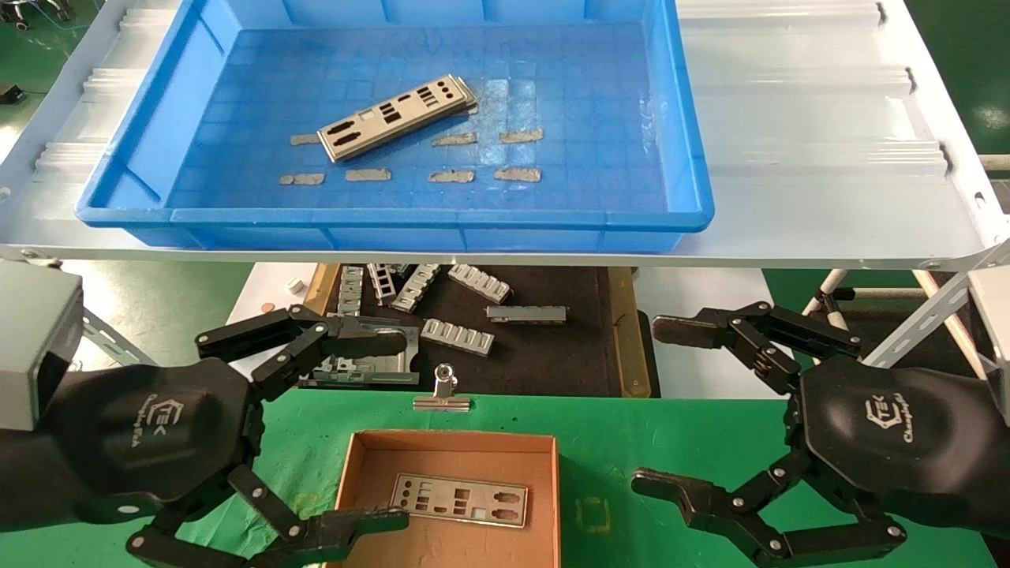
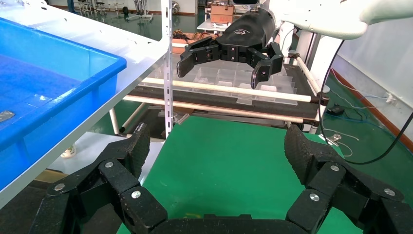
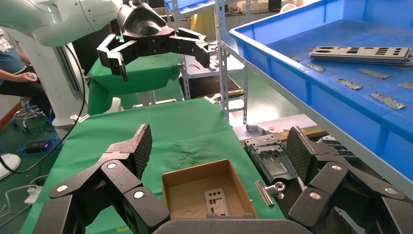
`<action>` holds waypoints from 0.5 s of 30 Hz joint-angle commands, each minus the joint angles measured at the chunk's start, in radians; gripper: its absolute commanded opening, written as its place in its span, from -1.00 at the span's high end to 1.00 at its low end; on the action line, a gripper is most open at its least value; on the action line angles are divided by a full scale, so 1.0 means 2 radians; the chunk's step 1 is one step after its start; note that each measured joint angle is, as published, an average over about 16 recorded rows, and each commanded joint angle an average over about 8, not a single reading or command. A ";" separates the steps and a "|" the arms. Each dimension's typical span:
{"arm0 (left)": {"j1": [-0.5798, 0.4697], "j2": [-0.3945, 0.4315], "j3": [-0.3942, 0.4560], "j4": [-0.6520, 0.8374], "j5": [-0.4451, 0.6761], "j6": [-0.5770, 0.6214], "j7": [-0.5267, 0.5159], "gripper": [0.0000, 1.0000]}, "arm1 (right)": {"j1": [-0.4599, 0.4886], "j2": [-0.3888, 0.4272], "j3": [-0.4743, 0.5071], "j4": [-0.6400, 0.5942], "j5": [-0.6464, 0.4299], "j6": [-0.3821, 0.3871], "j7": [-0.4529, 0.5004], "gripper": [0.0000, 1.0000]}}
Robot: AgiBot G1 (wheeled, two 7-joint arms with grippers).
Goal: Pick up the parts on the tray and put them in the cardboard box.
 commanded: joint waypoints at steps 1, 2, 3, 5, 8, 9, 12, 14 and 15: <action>0.000 0.000 0.000 0.000 0.000 0.000 0.000 -1.00 | 0.000 0.000 0.000 0.000 0.000 0.000 0.000 -1.00; 0.000 0.000 0.000 0.000 0.000 0.000 0.000 -1.00 | 0.000 0.000 0.000 0.000 0.000 0.000 0.000 -1.00; 0.000 0.000 0.000 0.000 0.000 0.000 0.000 -1.00 | 0.000 0.000 0.000 0.000 0.000 0.000 0.000 -1.00; 0.000 0.000 0.000 0.000 0.000 0.000 0.000 -1.00 | 0.000 0.000 0.000 0.000 0.000 0.000 0.000 -1.00; 0.000 0.000 0.000 0.000 0.000 0.000 0.000 -1.00 | 0.000 0.000 0.000 0.000 0.000 0.000 0.000 -1.00; 0.000 0.000 0.000 0.000 0.000 0.000 0.000 -1.00 | 0.000 0.000 0.000 0.000 0.000 0.000 0.000 -1.00; 0.000 0.000 0.000 0.000 0.000 0.000 0.000 -1.00 | 0.000 0.000 0.000 0.000 0.000 0.000 0.000 -1.00; 0.000 0.000 0.000 0.000 0.000 0.000 0.000 -1.00 | 0.000 0.000 0.000 0.000 0.000 0.000 0.000 -1.00; 0.000 0.000 0.000 0.000 0.000 0.000 0.000 -1.00 | 0.000 0.000 0.000 0.000 0.000 0.000 0.000 -1.00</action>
